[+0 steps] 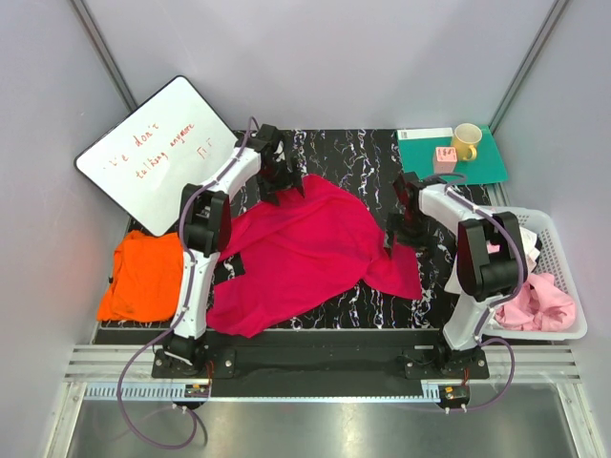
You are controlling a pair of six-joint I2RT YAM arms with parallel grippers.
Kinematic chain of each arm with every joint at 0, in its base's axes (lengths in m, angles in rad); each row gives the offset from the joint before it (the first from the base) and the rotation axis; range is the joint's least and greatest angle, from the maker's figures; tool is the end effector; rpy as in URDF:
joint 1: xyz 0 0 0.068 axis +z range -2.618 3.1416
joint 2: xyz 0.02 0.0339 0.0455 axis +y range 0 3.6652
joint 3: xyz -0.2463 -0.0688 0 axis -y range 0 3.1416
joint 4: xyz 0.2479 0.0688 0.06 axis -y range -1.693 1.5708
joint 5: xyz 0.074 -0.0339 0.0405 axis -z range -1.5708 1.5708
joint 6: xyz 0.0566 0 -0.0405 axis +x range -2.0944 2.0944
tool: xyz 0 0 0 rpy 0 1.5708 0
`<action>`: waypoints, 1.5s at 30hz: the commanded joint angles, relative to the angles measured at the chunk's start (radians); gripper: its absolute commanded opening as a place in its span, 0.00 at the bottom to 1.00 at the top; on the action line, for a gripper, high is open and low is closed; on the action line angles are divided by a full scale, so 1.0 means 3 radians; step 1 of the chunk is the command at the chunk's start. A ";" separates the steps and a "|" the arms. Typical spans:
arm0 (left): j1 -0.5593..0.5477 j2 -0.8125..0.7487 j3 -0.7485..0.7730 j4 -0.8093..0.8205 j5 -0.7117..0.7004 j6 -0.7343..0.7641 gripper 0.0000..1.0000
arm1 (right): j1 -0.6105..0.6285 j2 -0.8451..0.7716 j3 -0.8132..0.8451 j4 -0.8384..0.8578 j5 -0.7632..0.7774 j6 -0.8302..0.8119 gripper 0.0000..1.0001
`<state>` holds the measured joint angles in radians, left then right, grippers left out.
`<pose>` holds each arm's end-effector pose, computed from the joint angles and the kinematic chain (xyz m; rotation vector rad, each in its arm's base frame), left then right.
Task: Fold and stack the t-shirts
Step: Flatten out the tshirt
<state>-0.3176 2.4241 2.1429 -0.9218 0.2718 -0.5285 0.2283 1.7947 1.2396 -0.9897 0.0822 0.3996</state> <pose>0.4765 -0.1726 0.1444 -0.2288 2.8537 -0.5754 0.3131 0.0680 0.1436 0.2659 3.0781 -0.1084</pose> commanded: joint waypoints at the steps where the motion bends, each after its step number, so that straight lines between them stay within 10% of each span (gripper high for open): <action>1: 0.0015 -0.0057 0.0133 0.0097 -0.0047 -0.0007 0.89 | -0.0025 0.0179 -0.0128 0.0287 0.0191 0.0120 0.92; 10: 0.0015 -0.0134 0.0041 0.0107 -0.0057 0.0049 0.88 | -0.0127 0.0583 -0.0078 0.0564 0.0140 0.0100 0.84; 28: 0.0015 -0.0237 -0.0163 0.0097 -0.0113 0.0166 0.88 | -0.0873 -0.0250 -0.0333 0.0804 -0.0903 -0.0028 0.84; 45: 0.0021 -0.0267 -0.0143 0.0102 -0.0098 0.0213 0.89 | -0.0935 0.0614 0.0147 0.0870 -0.1051 0.0105 0.65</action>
<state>-0.3176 2.4092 2.1006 -0.8967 0.2543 -0.4847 -0.0544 1.9091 1.2449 -0.8032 -0.2302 0.4168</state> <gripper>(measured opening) 0.886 0.694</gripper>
